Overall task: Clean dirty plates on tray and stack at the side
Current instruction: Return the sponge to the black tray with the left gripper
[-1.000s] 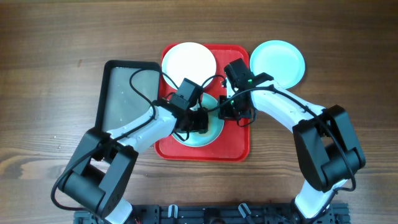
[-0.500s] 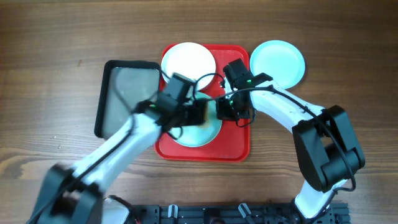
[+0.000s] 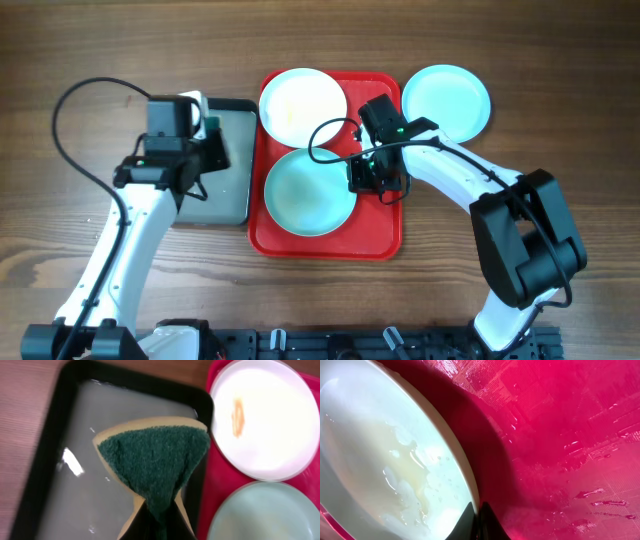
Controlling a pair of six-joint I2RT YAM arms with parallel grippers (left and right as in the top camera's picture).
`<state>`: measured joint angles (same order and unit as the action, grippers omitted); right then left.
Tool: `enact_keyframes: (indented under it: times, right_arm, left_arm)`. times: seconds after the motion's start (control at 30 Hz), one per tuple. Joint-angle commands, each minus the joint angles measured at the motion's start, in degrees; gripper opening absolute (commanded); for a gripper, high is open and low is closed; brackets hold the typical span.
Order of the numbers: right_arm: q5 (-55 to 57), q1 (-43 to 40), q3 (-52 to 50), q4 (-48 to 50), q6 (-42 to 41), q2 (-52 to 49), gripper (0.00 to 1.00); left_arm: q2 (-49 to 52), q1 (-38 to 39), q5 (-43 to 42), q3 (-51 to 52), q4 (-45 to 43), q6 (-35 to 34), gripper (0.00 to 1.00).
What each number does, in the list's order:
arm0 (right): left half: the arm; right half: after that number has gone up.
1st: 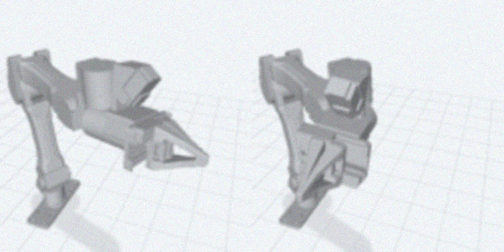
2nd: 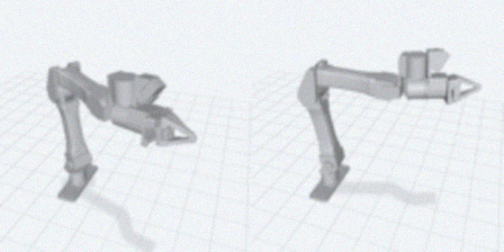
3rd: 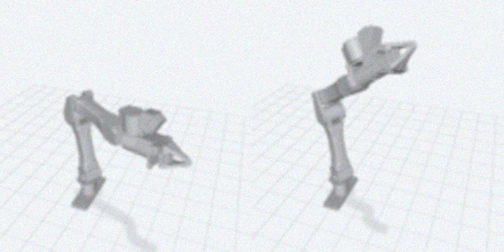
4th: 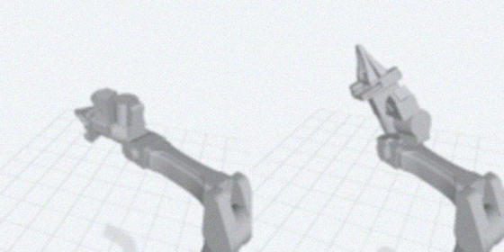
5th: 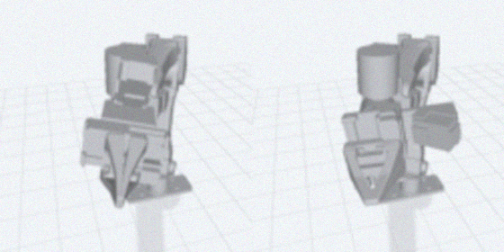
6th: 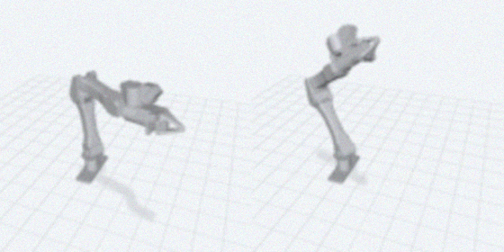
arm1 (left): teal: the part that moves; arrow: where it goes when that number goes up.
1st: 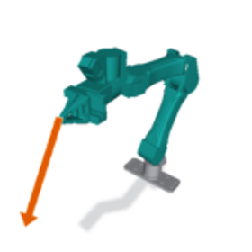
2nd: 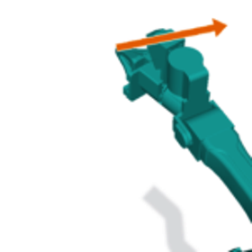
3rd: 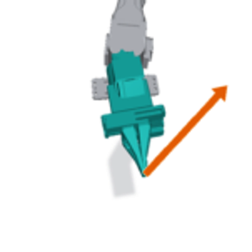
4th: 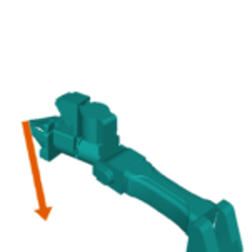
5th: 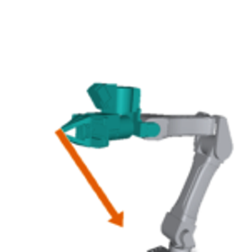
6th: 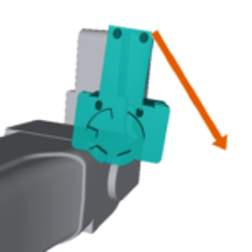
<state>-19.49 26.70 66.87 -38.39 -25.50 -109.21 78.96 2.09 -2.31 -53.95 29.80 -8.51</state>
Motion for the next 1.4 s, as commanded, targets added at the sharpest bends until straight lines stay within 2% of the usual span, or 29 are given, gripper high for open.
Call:
enact_keyframes:
  times: [0.0,0.33,0.43,0.6,0.73,0.77,0.8,0.87,1.37]
  right_arm:
    - [-1.2,0.3,0.1,0.4,0.1,-1.0,0.04]
    - [-1.2,0.3,0.1,0.4,0.0,-1.0,0.04]
    - [-1.2,0.3,0.1,0.4,0.1,-1.0,0.04]
    - [-1.2,0.3,0.1,0.4,0.0,-1.0,0.04]
    - [-1.2,0.3,0.1,0.4,0.0,-1.0,0.04]
    - [-1.2,0.3,0.1,0.4,0.0,-1.0,0.04]
    - [-1.2,0.3,0.1,0.4,0.0,-1.0,0.04]
    - [-1.2,0.3,0.1,0.2,0.0,-1.0,0.04]
    - [-1.2,0.3,0.1,-0.2,-0.3,-1.0,0.04]
  left_arm:
    - [2.0,-3.1,0.9,-0.6,-2.7,5.4,0.04]
    - [14.3,-3.5,0.9,-0.6,-9.5,8.0,0.04]
    - [16.8,-3.5,0.9,-0.6,-11.6,11.2,0.04]
    - [18.4,-3.5,1.4,-0.6,-12.0,11.3,0.05]
    - [18.3,-3.5,1.4,-0.6,-12.1,11.3,0.23]
    - [18.3,-3.5,1.4,-0.6,-12.1,11.3,0.31]
    - [18.3,-3.5,1.4,-0.7,-12.1,11.3,0.48]
    - [18.3,-3.5,1.4,-0.7,-12.1,11.3,1.00]
    - [18.3,-3.5,1.4,-0.7,-11.8,11.3,1.00]
